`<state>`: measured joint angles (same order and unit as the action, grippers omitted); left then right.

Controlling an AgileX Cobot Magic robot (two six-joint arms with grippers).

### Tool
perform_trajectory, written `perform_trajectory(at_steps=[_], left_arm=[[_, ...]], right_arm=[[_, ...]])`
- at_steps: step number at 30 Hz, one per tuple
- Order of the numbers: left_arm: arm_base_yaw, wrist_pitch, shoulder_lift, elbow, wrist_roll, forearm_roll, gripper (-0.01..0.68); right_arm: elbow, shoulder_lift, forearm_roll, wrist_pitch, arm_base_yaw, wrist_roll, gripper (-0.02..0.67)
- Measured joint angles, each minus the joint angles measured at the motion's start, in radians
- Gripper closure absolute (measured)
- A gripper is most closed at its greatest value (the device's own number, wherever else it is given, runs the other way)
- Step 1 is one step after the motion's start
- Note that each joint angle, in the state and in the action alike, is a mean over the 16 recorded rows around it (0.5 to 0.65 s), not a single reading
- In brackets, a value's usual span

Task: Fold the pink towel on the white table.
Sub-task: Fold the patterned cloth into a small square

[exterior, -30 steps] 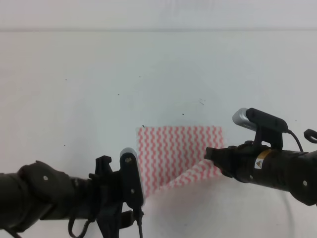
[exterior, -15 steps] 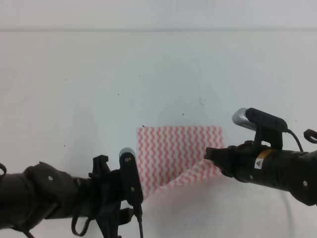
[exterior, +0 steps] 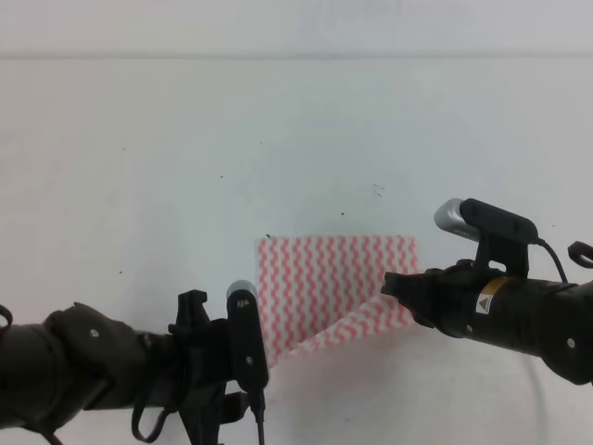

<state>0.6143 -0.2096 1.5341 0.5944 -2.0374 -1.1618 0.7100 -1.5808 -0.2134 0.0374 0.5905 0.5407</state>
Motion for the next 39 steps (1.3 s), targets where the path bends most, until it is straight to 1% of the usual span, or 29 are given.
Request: perform_trajectory(at_steps=[16, 20, 28, 39], left_arm=[[0.0, 0.003, 0.025, 0.021, -0.042, -0.076, 0.315], [0.0, -0.002, 0.039, 0.021, -0.053, -0.085, 0.326], [0.0, -0.011, 0.06, 0.021, -0.072, -0.087, 0.405], [0.0, -0.001, 0.054, 0.024, -0.083, -0.128, 0.583]], right_arm=[[0.0, 0.003, 0.002, 0.004, -0.001, -0.016, 0.666], [-0.001, 0.005, 0.003, 0.004, -0.001, -0.017, 0.666], [-0.001, 0.005, 0.003, 0.001, -0.001, -0.018, 0.666], [-0.001, 0.004, 0.003, 0.0, -0.001, -0.019, 0.666]])
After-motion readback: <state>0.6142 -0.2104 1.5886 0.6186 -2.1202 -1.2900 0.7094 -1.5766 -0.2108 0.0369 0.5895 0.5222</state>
